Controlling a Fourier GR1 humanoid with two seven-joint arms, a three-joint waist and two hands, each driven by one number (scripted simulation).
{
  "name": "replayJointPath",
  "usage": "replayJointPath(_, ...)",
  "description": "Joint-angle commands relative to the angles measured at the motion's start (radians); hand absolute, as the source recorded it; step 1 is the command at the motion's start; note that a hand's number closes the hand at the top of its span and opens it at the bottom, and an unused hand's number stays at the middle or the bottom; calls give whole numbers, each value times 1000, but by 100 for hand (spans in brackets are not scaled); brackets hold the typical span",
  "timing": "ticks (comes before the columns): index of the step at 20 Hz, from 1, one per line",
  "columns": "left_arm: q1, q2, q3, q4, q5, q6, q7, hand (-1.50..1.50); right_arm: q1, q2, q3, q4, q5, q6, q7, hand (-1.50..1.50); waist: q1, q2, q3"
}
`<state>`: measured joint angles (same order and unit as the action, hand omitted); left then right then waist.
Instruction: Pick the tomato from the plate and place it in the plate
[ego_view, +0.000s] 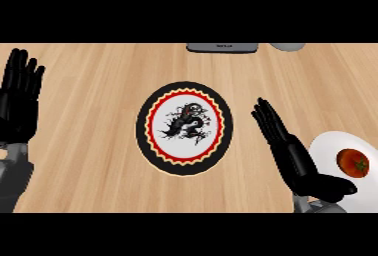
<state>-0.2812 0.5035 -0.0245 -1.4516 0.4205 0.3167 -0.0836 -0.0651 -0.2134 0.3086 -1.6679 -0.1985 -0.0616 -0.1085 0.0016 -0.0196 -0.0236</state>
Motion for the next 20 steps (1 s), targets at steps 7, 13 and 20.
replayJointPath(7, 65, 12, -140, 35, -107, -32, 74, 0, -65, -384, -187, -207, 178, 218, -229, -150, -73, -44, -7)
replayJointPath(13, 64, -35, -238, 33, -171, -39, 85, 0, 205, -329, -230, 153, 227, 213, -735, -150, -18, 27, 30)
replayJointPath(20, 23, -51, -237, 36, -185, -40, 133, 0, 204, -351, -387, 388, 355, 10, -1134, -150, -8, 20, 27)
